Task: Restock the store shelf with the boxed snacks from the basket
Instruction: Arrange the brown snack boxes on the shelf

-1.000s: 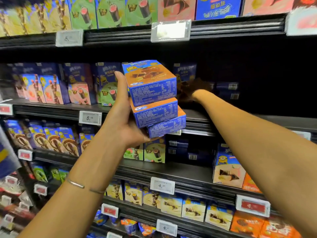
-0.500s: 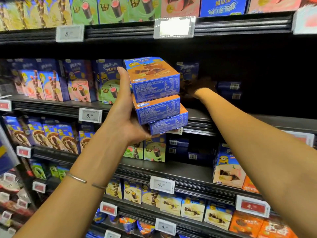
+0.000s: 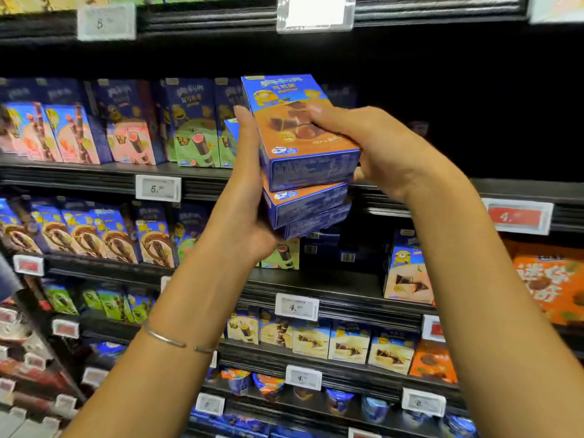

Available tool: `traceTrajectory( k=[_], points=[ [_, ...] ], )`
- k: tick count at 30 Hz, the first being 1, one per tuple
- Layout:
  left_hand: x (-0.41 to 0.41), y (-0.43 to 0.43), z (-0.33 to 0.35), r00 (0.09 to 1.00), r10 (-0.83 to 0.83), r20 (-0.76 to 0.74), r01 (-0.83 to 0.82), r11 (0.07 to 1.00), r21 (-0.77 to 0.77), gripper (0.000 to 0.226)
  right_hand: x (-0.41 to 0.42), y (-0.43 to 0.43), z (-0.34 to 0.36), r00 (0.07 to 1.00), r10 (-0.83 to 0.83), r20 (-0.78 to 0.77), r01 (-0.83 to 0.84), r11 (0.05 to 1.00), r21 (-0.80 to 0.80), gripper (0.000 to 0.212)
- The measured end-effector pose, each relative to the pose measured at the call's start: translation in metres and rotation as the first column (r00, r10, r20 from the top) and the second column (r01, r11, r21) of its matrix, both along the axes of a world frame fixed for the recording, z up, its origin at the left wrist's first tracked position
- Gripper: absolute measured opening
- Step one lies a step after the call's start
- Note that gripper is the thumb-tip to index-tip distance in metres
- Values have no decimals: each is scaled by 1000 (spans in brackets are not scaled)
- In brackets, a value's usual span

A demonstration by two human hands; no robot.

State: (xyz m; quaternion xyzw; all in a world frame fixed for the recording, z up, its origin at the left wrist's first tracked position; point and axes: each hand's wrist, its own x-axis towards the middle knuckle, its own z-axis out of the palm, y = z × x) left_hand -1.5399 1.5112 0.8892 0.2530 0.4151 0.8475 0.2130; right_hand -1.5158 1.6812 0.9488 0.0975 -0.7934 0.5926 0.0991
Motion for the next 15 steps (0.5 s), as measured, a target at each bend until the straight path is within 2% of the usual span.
traceTrajectory(
  k=[4, 9, 12, 15],
  points=[
    [6, -3, -11, 996, 48, 70, -49, 999, 12, 75, 8, -4, -3, 1000, -13, 27, 16, 992, -125, 39],
    [8, -6, -18, 969, 205, 141, -204, 979, -27, 27, 8, 15, -3, 990, -110, 88, 134, 933, -333, 28],
    [11, -7, -15, 954, 266, 139, -265, 964, -26, 25, 2, 36, 1, 969, -237, 75, 247, 886, -393, 37],
    [14, -6, -12, 954, 268, 134, -271, 962, 9, 23, -9, 53, 3, 910, -413, 29, 401, 862, -311, 37]
  ],
)
